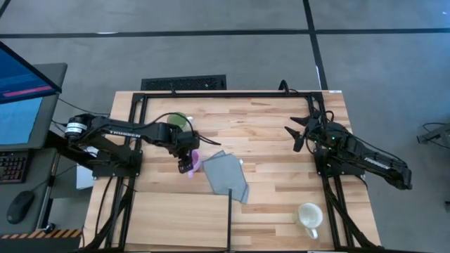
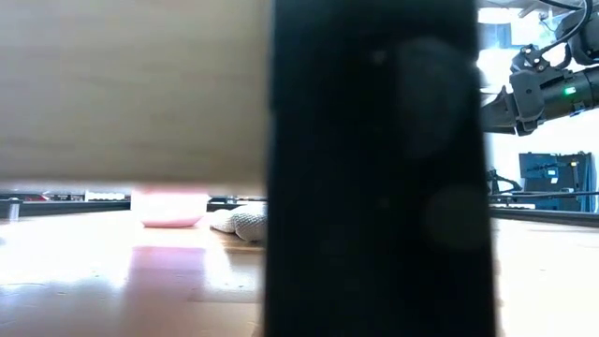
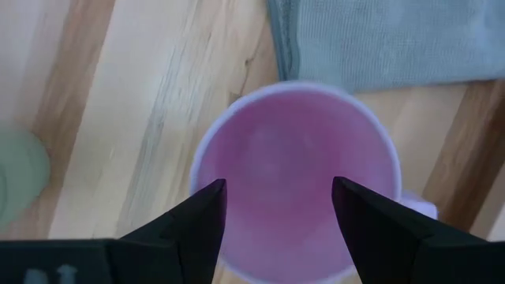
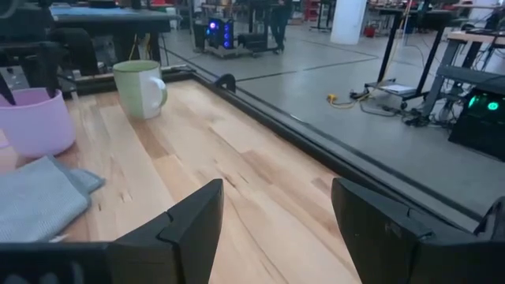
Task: Stack small to large cups/mugs on shelf
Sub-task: Put the pink mug on the shelf
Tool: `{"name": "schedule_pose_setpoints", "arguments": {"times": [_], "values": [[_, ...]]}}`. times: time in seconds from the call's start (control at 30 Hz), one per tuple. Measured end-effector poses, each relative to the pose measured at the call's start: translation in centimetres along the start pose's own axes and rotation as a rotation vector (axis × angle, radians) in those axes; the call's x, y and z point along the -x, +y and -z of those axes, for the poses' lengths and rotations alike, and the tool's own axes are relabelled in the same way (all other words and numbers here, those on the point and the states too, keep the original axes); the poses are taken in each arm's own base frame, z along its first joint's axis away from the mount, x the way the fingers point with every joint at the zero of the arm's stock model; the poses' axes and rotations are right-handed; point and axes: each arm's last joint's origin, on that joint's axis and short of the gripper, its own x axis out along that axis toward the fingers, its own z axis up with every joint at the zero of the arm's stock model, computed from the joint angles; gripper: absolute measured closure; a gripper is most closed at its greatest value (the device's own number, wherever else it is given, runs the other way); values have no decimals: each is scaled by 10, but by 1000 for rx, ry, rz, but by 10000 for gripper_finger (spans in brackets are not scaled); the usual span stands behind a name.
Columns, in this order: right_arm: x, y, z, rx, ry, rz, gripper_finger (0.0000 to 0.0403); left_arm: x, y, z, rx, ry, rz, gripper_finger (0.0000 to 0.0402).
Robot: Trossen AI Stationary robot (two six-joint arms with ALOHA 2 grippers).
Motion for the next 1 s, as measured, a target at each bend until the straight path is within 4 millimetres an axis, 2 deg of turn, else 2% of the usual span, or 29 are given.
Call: {"name": "schedule_pose_setpoints", "arguments": {"times": [0.37, 1.0], "values": [[0, 0, 0, 8, 2, 0, 143, -2, 3, -3, -18, 3, 19, 205], [0, 0, 0, 8, 2, 0, 143, -2, 3, -3, -52, -1, 10, 334]]}}
